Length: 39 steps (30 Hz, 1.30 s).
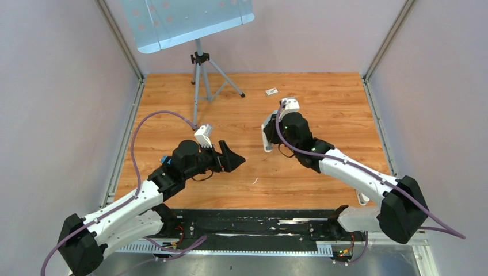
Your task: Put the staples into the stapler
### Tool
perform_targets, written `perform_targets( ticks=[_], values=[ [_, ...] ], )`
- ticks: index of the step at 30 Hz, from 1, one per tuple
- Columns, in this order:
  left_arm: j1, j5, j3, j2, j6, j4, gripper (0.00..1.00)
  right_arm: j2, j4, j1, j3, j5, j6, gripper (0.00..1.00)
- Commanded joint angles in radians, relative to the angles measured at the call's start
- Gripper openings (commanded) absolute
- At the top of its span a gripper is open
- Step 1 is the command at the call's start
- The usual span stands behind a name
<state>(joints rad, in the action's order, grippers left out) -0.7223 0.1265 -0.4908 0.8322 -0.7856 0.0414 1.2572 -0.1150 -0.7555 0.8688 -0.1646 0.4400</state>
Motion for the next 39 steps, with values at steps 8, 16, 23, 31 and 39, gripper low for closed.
perform_targets(
  ticks=[8, 16, 23, 31, 39],
  values=[
    [0.0, 0.014, -0.094, 0.005, 0.133, -0.249, 1.0, 0.101, 0.14, 0.354, -0.065, -0.068, -0.025, 0.23],
    [0.0, -0.002, -0.073, -0.064, 0.116, -0.283, 1.0, 0.325, 0.144, 0.432, 0.015, -0.037, -0.046, 0.25],
    [0.0, -0.024, -0.068, -0.104, 0.118, -0.324, 1.0, 0.401, 0.194, 0.435, 0.056, -0.063, -0.009, 0.39],
    [0.0, -0.047, -0.09, -0.122, 0.139, -0.372, 1.0, 0.267, 0.375, 0.435, 0.093, -0.067, 0.079, 0.77],
    [0.0, -0.052, -0.079, -0.154, 0.133, -0.388, 1.0, 0.004, 0.697, 0.492, 0.086, -0.089, 0.374, 0.83]
  ],
)
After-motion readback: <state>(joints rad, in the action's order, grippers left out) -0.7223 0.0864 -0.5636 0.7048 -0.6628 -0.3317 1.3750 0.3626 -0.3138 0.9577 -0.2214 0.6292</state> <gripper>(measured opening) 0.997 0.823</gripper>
